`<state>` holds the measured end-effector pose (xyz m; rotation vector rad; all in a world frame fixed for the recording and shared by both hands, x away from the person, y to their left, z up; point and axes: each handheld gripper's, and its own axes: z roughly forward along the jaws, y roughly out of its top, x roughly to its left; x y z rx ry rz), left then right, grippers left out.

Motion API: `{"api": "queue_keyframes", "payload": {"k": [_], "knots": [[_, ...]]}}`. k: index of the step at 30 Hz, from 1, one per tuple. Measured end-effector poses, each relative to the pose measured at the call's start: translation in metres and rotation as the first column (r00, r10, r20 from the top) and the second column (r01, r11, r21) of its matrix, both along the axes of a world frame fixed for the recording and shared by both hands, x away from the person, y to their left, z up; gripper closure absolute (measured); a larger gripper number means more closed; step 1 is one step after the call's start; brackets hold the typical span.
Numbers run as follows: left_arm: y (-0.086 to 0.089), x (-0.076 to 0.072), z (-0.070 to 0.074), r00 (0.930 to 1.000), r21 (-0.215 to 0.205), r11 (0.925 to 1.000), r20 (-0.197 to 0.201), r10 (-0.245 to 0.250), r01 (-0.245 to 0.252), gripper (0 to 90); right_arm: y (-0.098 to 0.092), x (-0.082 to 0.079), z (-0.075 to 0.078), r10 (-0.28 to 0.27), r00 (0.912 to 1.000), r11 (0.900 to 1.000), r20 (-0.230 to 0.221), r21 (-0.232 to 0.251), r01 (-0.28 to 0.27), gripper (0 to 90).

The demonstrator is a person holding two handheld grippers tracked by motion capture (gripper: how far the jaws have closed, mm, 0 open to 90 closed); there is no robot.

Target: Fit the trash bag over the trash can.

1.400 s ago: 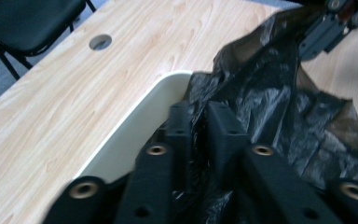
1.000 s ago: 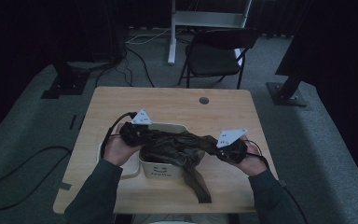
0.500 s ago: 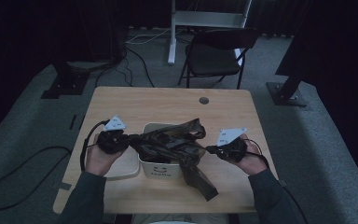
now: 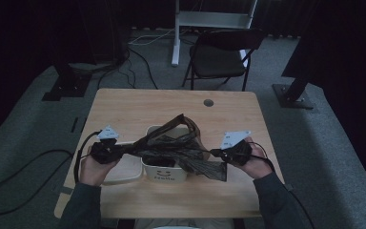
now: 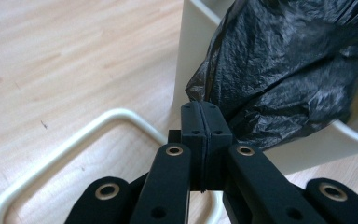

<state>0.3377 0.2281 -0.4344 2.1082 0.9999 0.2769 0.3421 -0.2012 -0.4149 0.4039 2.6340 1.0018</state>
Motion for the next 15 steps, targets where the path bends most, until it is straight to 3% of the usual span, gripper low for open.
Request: {"api": "queue_keyframes", "payload": {"k": [5, 7, 12, 15], "knots": [[-0.004, 0.002, -0.006, 0.9999, 0.004, 1.0000, -0.012, -0.007, 0.007, 89.9, 0.001, 0.000, -0.001, -0.001, 1.0000, 1.000, -0.005, -0.001, 0.001, 90.0], [-0.005, 0.002, -0.005, 0.9999, -0.002, 0.9999, 0.000, -0.011, 0.011, 87.7, 0.001, 0.000, -0.001, -0.003, 1.0000, 1.000, -0.002, 0.000, 0.003, 90.0], [-0.004, -0.001, 0.005, 0.9993, -0.013, 0.9999, 0.038, 0.003, -0.002, 71.7, 0.000, 0.000, 0.003, -0.001, 1.0000, 1.000, 0.008, 0.012, 0.001, 90.0], [-0.003, -0.004, 0.014, 0.9976, -0.017, 0.9998, 0.069, 0.005, -0.004, 68.1, 0.001, 0.000, 0.004, -0.002, 0.9999, 1.000, 0.012, 0.018, 0.002, 90.0]]}}
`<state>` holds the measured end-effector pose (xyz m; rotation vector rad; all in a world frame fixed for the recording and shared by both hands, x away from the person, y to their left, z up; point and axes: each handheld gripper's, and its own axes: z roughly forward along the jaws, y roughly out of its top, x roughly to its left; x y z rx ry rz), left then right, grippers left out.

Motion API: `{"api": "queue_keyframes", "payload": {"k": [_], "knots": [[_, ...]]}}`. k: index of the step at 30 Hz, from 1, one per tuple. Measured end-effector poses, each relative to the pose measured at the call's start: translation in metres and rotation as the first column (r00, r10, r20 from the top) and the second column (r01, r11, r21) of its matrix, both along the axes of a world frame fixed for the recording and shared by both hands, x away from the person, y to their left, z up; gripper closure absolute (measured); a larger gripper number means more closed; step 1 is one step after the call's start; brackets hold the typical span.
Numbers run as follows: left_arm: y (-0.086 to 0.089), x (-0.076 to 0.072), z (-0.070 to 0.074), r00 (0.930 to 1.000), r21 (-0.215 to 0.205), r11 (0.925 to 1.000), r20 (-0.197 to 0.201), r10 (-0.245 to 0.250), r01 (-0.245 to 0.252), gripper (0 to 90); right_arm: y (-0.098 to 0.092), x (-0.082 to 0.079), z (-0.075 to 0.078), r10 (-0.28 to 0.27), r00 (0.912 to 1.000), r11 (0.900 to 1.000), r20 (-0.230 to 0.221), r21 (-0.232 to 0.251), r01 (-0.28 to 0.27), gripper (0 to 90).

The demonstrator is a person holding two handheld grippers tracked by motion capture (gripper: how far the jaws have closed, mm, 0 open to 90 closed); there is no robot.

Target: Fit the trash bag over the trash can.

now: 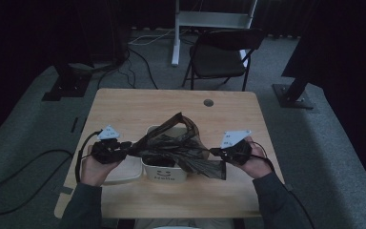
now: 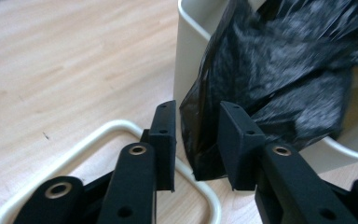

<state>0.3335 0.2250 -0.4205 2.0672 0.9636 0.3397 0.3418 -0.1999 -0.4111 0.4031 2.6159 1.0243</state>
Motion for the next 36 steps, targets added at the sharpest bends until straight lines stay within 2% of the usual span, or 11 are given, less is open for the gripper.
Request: {"api": "queue_keyframes", "payload": {"k": [3, 12, 14, 17, 21, 30, 36], "knots": [[0.000, -0.002, 0.009, 0.9996, -0.006, 1.0000, 0.027, -0.002, 0.002, 66.9, 0.001, 0.000, 0.000, 0.003, 1.0000, 1.000, 0.000, -0.003, -0.003, 90.0], [-0.003, -0.001, 0.025, 0.9977, -0.015, 0.9996, 0.065, -0.021, 0.022, 65.0, 0.004, 0.000, 0.000, 0.010, 1.0000, 1.000, 0.001, -0.004, -0.010, 90.0], [-0.005, -0.001, 0.028, 0.9967, -0.020, 0.9991, 0.073, -0.036, 0.037, 65.0, 0.004, 0.000, 0.001, 0.011, 0.9999, 1.000, 0.001, -0.003, -0.011, 90.0], [-0.014, 0.000, 0.033, 0.9943, 0.000, 0.9979, 0.085, -0.065, 0.065, 64.5, 0.004, 0.000, 0.000, 0.011, 0.9999, 1.000, -0.001, -0.004, -0.011, 90.0], [-0.022, 0.002, 0.037, 0.9918, 0.007, 0.9961, 0.092, -0.089, 0.088, 64.4, 0.005, 0.000, 0.000, 0.014, 0.9999, 1.000, 0.001, -0.005, -0.014, 90.0], [-0.056, 0.008, 0.050, 0.9772, 0.055, 0.9828, 0.111, -0.181, 0.176, 63.7, 0.005, 0.000, 0.000, 0.015, 0.9999, 1.000, 0.000, -0.007, -0.015, 90.0], [-0.080, 0.013, 0.055, 0.9680, 0.092, 0.9724, 0.113, -0.224, 0.214, 63.1, 0.006, 0.000, -0.001, 0.016, 0.9999, 1.000, -0.001, -0.010, -0.016, 90.0]]}}
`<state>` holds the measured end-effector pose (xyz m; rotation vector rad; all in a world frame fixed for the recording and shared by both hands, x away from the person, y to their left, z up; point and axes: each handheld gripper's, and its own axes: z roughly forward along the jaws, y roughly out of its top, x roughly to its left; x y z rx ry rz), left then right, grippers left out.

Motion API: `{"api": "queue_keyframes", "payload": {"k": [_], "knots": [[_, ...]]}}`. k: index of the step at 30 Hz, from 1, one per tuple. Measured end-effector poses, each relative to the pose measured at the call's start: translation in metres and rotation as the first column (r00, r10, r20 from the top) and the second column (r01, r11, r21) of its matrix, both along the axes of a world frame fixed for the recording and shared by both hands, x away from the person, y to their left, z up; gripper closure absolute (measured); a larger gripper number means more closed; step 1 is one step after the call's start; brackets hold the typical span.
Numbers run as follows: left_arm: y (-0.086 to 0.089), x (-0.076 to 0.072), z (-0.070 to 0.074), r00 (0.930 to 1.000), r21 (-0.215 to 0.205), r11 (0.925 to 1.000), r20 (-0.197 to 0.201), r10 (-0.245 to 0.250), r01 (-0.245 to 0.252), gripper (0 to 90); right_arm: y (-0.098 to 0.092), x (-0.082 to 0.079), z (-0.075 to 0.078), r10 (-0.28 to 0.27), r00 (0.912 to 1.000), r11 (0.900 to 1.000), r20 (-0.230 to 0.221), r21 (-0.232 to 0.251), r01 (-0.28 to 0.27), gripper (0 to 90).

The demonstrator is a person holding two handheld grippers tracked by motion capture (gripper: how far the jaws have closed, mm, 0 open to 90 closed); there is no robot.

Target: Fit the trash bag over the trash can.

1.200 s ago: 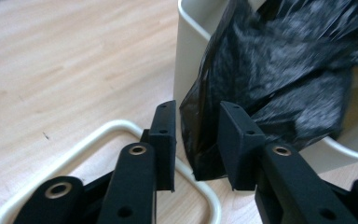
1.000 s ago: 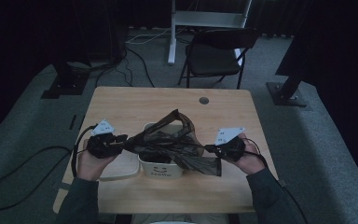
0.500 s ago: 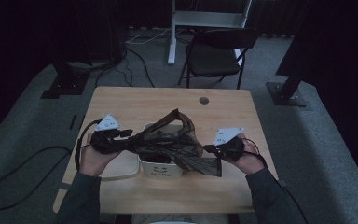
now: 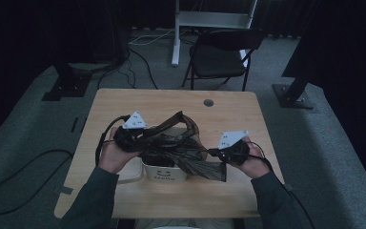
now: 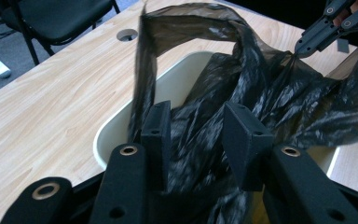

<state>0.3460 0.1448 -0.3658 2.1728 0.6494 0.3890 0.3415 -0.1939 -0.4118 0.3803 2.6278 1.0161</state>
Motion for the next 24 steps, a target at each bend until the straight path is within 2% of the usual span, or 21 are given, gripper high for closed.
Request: {"api": "queue_keyframes", "payload": {"k": [10, 15, 17, 19, 20, 22, 24], "knots": [[-0.032, 0.006, 0.000, 0.9979, 0.031, 0.9975, -0.019, -0.063, 0.063, 61.2, 0.000, 0.000, 0.000, 0.004, 1.0000, 1.000, 0.004, -0.004, -0.004, 90.0], [-0.049, 0.010, -0.004, 0.9948, 0.073, 0.9931, -0.051, -0.088, 0.092, 60.2, 0.002, 0.000, 0.001, 0.005, 1.0000, 1.000, 0.008, -0.012, -0.005, 90.0], [-0.053, 0.012, -0.006, 0.9947, 0.095, 0.9912, -0.056, -0.087, 0.092, 69.0, 0.004, -0.001, 0.002, 0.008, 0.9999, 1.000, 0.012, -0.014, -0.007, 90.0], [-0.053, 0.017, -0.008, 0.9965, 0.104, 0.9924, -0.057, -0.061, 0.066, 81.0, 0.005, -0.001, 0.002, 0.008, 0.9998, 1.000, 0.016, -0.020, -0.008, 90.0], [-0.051, 0.020, -0.008, 0.9975, 0.094, 0.9946, -0.060, -0.037, 0.042, 85.1, 0.005, -0.002, 0.002, 0.008, 0.9998, 1.000, 0.017, -0.023, -0.008, 90.0], [-0.045, 0.024, -0.008, 0.9977, 0.083, 0.9964, -0.067, -0.007, 0.012, 89.9, 0.004, -0.002, 0.001, 0.007, 0.9999, 1.000, 0.013, -0.024, -0.007, 90.0], [-0.038, 0.027, -0.008, 0.9973, 0.087, 0.9960, -0.069, 0.025, -0.019, 90.0, 0.003, -0.002, -0.001, 0.006, 0.9999, 1.000, 0.012, -0.023, -0.006, 90.0]]}}
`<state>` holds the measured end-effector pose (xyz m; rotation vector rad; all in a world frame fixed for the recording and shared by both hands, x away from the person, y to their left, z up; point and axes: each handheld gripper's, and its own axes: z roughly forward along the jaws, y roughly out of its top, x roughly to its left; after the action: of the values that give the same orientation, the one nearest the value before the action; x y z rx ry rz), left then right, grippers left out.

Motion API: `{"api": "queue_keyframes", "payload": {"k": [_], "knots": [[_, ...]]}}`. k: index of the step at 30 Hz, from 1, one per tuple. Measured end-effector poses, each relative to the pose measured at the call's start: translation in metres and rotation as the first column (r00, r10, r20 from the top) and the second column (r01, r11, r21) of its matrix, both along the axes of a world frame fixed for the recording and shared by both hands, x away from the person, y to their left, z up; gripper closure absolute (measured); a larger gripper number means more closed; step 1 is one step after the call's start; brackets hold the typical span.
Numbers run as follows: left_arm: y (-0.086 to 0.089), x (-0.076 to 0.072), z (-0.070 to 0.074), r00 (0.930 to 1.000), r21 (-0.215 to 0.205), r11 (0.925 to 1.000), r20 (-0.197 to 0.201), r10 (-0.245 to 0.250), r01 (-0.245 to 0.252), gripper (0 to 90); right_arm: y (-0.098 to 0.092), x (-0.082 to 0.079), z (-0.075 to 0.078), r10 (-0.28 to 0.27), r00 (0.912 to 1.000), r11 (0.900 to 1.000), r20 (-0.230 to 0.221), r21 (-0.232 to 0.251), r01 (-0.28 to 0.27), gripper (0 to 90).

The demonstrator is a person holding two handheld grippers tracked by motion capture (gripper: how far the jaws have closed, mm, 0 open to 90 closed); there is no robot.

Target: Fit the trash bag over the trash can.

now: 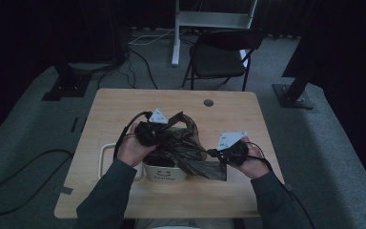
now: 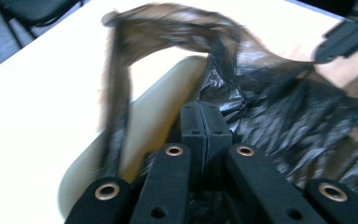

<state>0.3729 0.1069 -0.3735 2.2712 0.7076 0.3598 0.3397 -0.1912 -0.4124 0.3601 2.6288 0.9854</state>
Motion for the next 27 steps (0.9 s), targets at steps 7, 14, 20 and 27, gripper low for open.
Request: {"api": "queue_keyframes", "payload": {"k": [7, 14, 20, 27], "knots": [[0.018, 0.012, -0.004, 0.9972, -0.006, 0.9973, -0.018, 0.073, -0.073, 90.0, -0.001, 0.000, -0.001, -0.012, 0.9999, 1.000, 0.005, 0.011, 0.012, 88.2], [0.024, 0.017, -0.006, 0.9947, -0.015, 0.9949, -0.026, 0.099, -0.100, 90.0, -0.004, -0.001, 0.010, -0.055, 0.9979, 0.997, 0.034, 0.061, 0.053, 77.4], [0.022, 0.017, -0.007, 0.9948, -0.014, 0.9950, -0.026, 0.099, -0.099, 90.0, -0.003, -0.007, 0.018, -0.035, 0.9988, 0.996, 0.035, 0.079, 0.033, 76.0], [0.023, 0.019, -0.008, 0.9938, -0.017, 0.9941, -0.030, 0.107, -0.107, 90.0, 0.003, -0.013, 0.024, 0.016, 0.9998, 0.994, 0.009, 0.111, -0.017, 74.0]]}}
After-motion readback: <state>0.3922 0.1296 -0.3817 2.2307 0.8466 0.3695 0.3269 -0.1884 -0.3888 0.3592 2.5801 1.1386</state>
